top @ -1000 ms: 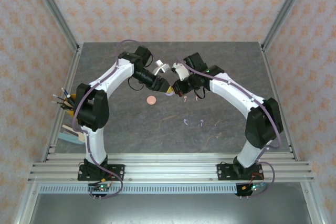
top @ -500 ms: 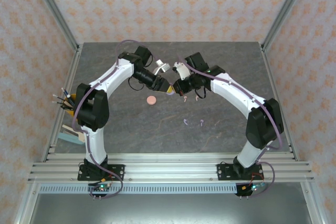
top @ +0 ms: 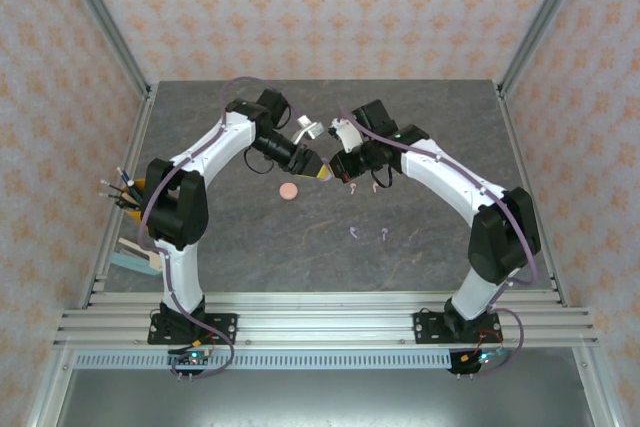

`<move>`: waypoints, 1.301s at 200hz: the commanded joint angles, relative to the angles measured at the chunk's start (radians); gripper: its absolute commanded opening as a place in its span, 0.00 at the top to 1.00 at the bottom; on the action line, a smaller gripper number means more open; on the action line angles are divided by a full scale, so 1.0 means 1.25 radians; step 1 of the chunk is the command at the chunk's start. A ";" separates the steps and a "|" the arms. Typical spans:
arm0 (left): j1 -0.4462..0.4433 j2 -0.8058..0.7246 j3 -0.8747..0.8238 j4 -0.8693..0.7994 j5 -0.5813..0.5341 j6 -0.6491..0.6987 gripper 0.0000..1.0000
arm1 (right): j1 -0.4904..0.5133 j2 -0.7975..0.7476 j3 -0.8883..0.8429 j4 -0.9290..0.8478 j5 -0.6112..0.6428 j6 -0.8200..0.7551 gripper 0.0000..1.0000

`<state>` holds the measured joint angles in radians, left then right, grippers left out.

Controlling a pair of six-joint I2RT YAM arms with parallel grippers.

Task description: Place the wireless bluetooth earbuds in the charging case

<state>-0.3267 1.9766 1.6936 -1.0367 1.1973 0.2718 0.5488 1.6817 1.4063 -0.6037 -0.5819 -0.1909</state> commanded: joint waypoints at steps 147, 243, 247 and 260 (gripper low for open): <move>-0.019 0.035 0.038 -0.034 0.019 0.011 0.74 | -0.005 -0.015 0.013 0.014 0.003 0.005 1.00; -0.015 -0.004 -0.013 0.030 -0.035 -0.032 1.00 | -0.060 -0.108 -0.013 0.011 0.005 0.066 0.62; -0.014 -0.010 -0.016 0.035 -0.041 -0.034 1.00 | -0.065 -0.123 -0.018 0.007 0.007 0.071 0.59; -0.013 -0.030 -0.031 0.055 -0.065 -0.048 1.00 | -0.075 -0.176 -0.038 -0.005 0.021 0.087 0.52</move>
<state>-0.3405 2.0033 1.6882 -1.0168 1.1755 0.2508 0.4828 1.6085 1.3853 -0.6041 -0.5739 -0.1318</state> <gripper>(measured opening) 0.233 0.422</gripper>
